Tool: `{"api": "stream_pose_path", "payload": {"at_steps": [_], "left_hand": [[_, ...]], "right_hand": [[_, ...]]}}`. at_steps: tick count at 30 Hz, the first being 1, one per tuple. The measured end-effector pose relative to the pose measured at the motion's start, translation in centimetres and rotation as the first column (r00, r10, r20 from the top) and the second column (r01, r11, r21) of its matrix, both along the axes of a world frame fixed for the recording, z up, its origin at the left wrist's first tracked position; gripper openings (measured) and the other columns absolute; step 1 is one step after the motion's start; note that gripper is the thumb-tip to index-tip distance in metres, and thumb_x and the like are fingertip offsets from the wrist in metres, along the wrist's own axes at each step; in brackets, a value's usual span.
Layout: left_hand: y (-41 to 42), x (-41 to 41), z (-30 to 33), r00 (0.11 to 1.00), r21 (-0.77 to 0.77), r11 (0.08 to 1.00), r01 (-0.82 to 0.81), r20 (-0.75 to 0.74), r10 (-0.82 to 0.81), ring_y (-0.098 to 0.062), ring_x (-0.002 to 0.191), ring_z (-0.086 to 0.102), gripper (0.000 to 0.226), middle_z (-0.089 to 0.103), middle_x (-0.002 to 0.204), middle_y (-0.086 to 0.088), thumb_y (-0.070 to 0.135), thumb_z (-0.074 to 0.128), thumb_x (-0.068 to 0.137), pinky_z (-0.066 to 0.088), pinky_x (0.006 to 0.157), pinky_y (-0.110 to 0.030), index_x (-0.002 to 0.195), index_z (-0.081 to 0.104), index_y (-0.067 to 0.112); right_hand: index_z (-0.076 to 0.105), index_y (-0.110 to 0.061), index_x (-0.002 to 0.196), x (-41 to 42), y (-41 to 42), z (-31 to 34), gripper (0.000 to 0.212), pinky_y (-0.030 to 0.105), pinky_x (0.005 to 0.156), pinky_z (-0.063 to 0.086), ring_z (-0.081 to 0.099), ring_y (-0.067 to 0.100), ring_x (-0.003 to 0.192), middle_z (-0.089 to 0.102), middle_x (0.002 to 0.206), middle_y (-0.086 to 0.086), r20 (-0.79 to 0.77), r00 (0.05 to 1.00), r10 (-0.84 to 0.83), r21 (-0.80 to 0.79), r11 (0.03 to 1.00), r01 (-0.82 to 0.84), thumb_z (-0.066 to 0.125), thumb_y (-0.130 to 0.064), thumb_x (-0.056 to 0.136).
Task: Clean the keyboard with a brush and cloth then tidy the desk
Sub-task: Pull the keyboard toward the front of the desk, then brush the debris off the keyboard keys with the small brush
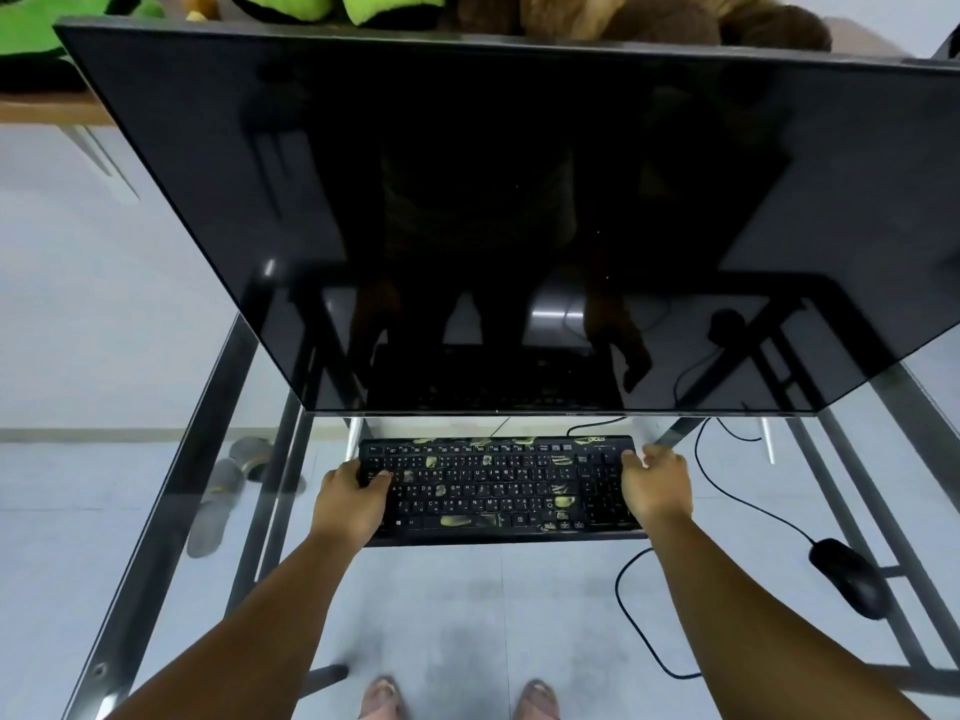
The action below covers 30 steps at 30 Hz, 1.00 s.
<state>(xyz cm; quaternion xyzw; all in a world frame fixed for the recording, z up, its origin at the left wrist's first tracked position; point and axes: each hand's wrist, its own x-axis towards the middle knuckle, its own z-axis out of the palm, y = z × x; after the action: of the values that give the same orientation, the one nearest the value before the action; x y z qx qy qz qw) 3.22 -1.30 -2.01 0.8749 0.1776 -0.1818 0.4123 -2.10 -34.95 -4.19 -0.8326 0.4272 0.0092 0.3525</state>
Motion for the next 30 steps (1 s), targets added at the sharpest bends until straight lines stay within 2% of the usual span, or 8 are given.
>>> {"api": "stream_pose_path", "payload": {"at_steps": [4,9,14,18,22,24,27,30], "left_hand": [[0.1,-0.7,2.5,0.972,0.059,0.998,0.006,0.236,-0.019,-0.021,0.102,0.057,0.044,0.048,0.136,-0.004,0.031,0.051,0.096,0.045,0.086,-0.033,0.136,0.049,0.015],[2.0,-0.7,8.0,0.813,0.133,0.991,0.019,0.575,-0.093,-0.012,0.084,0.062,0.026,0.060,0.114,0.004,0.030,0.054,0.094,0.050,0.080,-0.033,0.118,0.061,0.023],[4.5,0.4,15.2,0.619,0.099,0.995,0.001,0.781,-0.078,-0.010,0.082,0.061,0.018,0.064,0.104,0.005,0.024,0.056,0.094,0.049,0.075,-0.031,0.110,0.065,0.022],[7.5,2.2,21.2,0.489,0.077,0.997,-0.020,0.870,-0.057,-0.004,0.083,0.055,0.017,0.062,0.099,0.009,0.024,0.054,0.095,0.046,0.075,-0.030,0.108,0.064,0.022],[10.8,5.1,26.9,0.340,0.093,0.994,-0.051,0.938,-0.070,-0.008,0.091,0.055,0.018,0.064,0.101,0.006,0.023,0.055,0.095,0.042,0.079,-0.028,0.110,0.064,0.018],[12.1,7.0,29.3,0.316,0.108,0.993,-0.057,0.945,-0.085,-0.016,0.098,0.058,0.022,0.065,0.108,0.001,0.022,0.054,0.095,0.044,0.082,-0.032,0.114,0.063,0.016],[14.1,10.3,32.1,0.366,0.187,0.980,-0.068,0.919,-0.150,-0.025,0.112,0.056,0.032,0.062,0.123,-0.005,0.025,0.050,0.096,0.045,0.094,-0.044,0.126,0.056,0.016],[15.5,13.8,32.8,0.451,0.329,0.942,-0.062,0.852,-0.267,-0.028,0.126,0.048,0.041,0.054,0.138,-0.007,0.028,0.044,0.098,0.035,0.105,-0.048,0.136,0.048,0.016]], "right_hand": [[0.064,-0.012,0.111,0.5,2.2,4.6,0.020,0.029,0.082,0.042,0.057,0.020,0.094,0.061,0.116,0.006,0.390,0.921,-0.017,-0.041,0.999,0.036,0.053,-0.021,0.096],[0.064,-0.024,0.091,2.5,6.6,12.9,0.012,0.015,0.073,0.043,0.059,0.011,0.082,0.066,0.095,-0.001,0.666,0.741,0.082,-0.090,0.996,-0.029,0.055,-0.016,0.094],[0.066,-0.024,0.092,4.4,11.4,20.9,0.012,0.016,0.067,0.047,0.061,0.006,0.077,0.066,0.091,-0.005,0.800,0.574,0.175,-0.135,0.985,-0.111,0.056,-0.018,0.094],[0.065,-0.023,0.087,6.5,16.0,27.0,0.010,0.027,0.065,0.048,0.058,0.009,0.068,0.063,0.077,-0.005,0.864,0.447,0.231,-0.175,0.971,-0.163,0.057,-0.018,0.091],[0.064,-0.021,0.084,9.1,20.7,33.0,0.008,0.017,0.063,0.043,0.054,0.003,0.063,0.060,0.070,-0.010,0.896,0.325,0.304,-0.247,0.947,-0.206,0.058,-0.017,0.089],[0.064,-0.020,0.083,10.8,22.8,35.7,0.007,0.014,0.063,0.041,0.055,0.003,0.064,0.060,0.069,-0.010,0.901,0.275,0.335,-0.284,0.936,-0.209,0.059,-0.016,0.087],[0.065,-0.018,0.082,14.3,26.1,39.2,0.005,0.026,0.067,0.041,0.057,0.013,0.069,0.060,0.067,-0.007,0.854,0.303,0.422,-0.356,0.900,-0.251,0.061,-0.019,0.085],[0.061,-0.018,0.075,18.6,28.8,40.8,0.010,0.029,0.063,0.037,0.059,0.022,0.078,0.062,0.073,-0.001,0.650,0.486,0.584,-0.434,0.811,-0.394,0.060,-0.022,0.084]]}}
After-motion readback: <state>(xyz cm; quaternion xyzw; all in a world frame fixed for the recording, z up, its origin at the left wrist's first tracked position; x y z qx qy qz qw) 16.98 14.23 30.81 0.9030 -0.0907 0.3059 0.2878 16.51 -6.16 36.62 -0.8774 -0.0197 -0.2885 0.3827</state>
